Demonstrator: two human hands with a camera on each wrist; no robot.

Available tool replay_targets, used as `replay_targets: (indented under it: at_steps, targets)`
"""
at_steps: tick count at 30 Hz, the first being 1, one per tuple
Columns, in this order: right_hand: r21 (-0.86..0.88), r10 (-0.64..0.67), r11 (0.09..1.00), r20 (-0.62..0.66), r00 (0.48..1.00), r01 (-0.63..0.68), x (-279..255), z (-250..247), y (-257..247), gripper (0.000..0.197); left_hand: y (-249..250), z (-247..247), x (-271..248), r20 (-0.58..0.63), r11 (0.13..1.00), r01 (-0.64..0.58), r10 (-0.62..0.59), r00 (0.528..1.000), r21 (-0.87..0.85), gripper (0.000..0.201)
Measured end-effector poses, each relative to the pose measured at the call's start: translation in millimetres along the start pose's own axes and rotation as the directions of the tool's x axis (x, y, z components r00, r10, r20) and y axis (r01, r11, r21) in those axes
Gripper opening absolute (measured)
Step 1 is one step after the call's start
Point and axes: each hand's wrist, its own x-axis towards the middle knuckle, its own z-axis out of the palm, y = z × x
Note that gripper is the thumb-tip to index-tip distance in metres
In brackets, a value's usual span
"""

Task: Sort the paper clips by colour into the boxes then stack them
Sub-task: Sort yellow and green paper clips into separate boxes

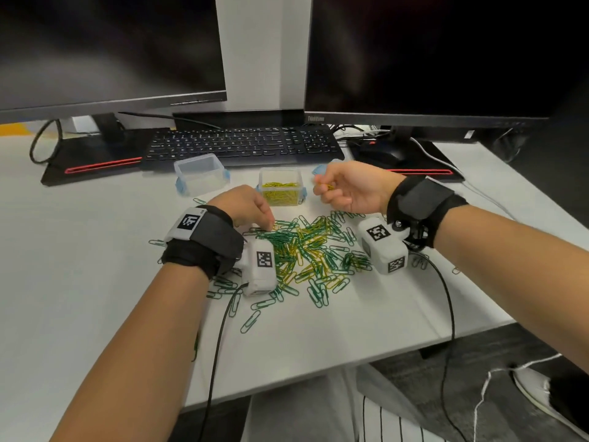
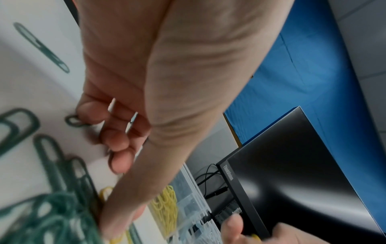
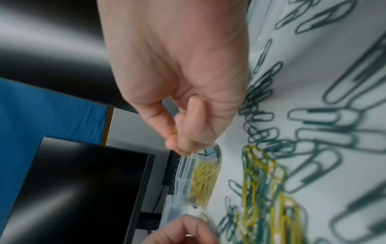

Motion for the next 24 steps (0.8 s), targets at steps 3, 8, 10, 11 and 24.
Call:
replay_targets:
  at_steps: [3,8,10,11,24]
  targets:
    - [-0.219,0.040,0.975,-0.051,0.998,-0.050,-9,-3,2,0.017,-1,-1,0,0.002,1.000,0.000,0.000,1.000,0.009,0.007]
    - [-0.971,-0.161,0.238,-0.026,0.987,0.013,-21,15,11,0.017,2,-6,-5,-0.053,0.987,-0.050,0.042,0.998,-0.151,0.007]
    - [-0.982,-0.195,0.183,0.014,0.981,0.051,-20,16,13,0.017,3,-8,-5,-0.072,0.964,-0.079,0.063,0.995,-0.255,0.010]
    - [-0.966,-0.212,0.250,0.011,0.977,0.065,-19,15,12,0.016,4,-8,-6,-0.075,0.927,-0.081,0.057,0.996,-0.367,0.010]
    - [-0.493,-0.159,0.849,0.110,0.981,0.192,-18,18,1,0.006,22,2,-10,0.096,0.640,-0.049,0.190,0.977,-0.767,0.010]
